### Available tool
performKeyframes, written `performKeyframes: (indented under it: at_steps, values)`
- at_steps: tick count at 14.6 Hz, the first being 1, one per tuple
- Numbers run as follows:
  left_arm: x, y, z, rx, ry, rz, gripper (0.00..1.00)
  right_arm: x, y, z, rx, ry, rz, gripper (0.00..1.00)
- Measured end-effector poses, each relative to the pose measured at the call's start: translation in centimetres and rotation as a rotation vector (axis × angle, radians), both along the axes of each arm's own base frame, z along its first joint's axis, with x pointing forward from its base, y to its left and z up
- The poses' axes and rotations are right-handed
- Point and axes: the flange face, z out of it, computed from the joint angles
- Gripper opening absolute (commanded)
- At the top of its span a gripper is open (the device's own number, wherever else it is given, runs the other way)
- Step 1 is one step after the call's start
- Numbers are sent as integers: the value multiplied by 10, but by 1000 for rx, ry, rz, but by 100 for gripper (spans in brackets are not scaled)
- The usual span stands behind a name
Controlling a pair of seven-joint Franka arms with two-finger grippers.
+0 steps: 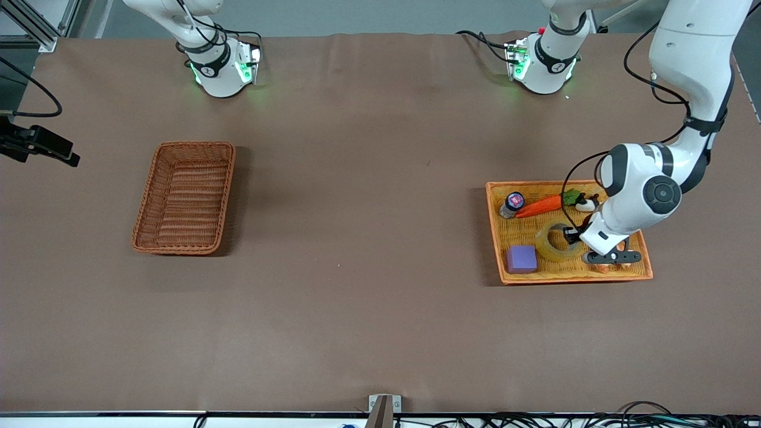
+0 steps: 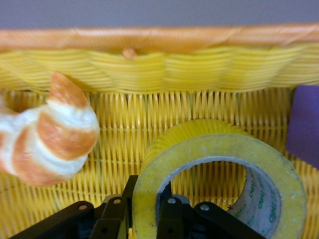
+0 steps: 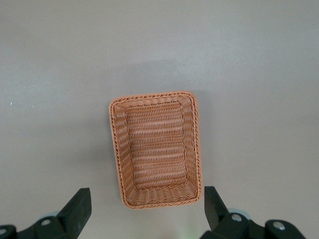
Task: Move tape to another basket
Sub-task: 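Lift the tape roll with the left gripper and carry it toward the table middle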
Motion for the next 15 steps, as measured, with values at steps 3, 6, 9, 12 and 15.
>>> performKeyframes:
  at_steps: [3, 6, 9, 12, 15]
  values:
    - [8, -15, 54, 8, -19, -24, 0, 0, 0, 0, 0, 0, 0, 100]
    - [16, -77, 123, 5, 4, -115, 0, 0, 0, 0, 0, 0, 0, 100]
    - [9, -173, 152, -21, -9, -169, 0, 0, 0, 0, 0, 0, 0, 100]
    - [-16, -281, 141, -45, 3, -193, 0, 0, 0, 0, 0, 0, -1, 100]
    - [-39, -375, 115, -72, 35, -157, 0, 0, -1, 0, 0, 0, -1, 100]
